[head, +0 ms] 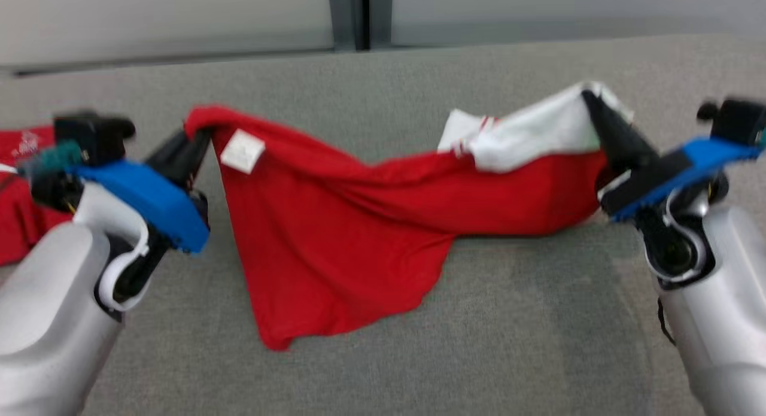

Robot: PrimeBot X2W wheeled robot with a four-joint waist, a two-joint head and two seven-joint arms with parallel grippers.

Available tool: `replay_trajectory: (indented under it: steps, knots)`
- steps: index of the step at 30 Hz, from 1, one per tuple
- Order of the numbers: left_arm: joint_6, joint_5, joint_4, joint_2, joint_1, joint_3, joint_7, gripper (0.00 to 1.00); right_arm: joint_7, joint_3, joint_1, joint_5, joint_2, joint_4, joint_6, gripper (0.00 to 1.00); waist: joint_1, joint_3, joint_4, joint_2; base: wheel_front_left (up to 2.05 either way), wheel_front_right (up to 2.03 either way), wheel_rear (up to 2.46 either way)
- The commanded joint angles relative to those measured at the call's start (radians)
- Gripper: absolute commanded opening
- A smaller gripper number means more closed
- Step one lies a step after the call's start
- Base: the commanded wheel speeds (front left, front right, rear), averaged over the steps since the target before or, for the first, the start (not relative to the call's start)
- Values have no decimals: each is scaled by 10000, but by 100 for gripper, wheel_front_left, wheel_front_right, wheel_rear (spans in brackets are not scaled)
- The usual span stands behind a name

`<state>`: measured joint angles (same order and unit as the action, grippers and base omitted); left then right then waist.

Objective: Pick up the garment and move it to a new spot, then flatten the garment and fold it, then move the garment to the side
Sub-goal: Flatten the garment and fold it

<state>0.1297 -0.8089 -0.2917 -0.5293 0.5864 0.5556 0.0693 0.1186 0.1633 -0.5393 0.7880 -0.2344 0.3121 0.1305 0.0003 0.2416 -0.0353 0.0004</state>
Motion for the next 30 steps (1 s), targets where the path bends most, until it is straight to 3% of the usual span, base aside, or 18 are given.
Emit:
replay_trajectory:
  steps: [1, 11, 19, 25, 30]
  knots:
    - [15, -111, -371, -135, 1320, 317, 37, 0, -338, 154, -1396, 54, -75, 463, 5, 0, -3, 836, 306, -4, 0, 0, 0]
    - [14, -1011, -2589, -33, 6234, 1342, -42, 0, -1799, 623, -6842, 467, 350, 2678, 5, 0, -3, 2350, 301, -4, 0, 0, 0]
    - [14, -2078, -3768, 100, 8916, 1911, 322, 0, -3123, 1352, -10421, 414, 303, 3968, 5, 0, -3, 2657, 67, -4, 0, 0, 0]
    - [14, -2941, -4376, 90, 9754, 1953, 131, 0, -3432, 1948, -11880, 481, -40, 4592, 5, 0, -3, 2621, -94, -4, 0, 0, 0]
    - [14, -3522, -4187, -74, 9184, 2519, -145, 0, -3236, 2783, -11410, 604, -374, 4901, 5, 0, -3, 2423, -116, -4, 0, 0, 0]
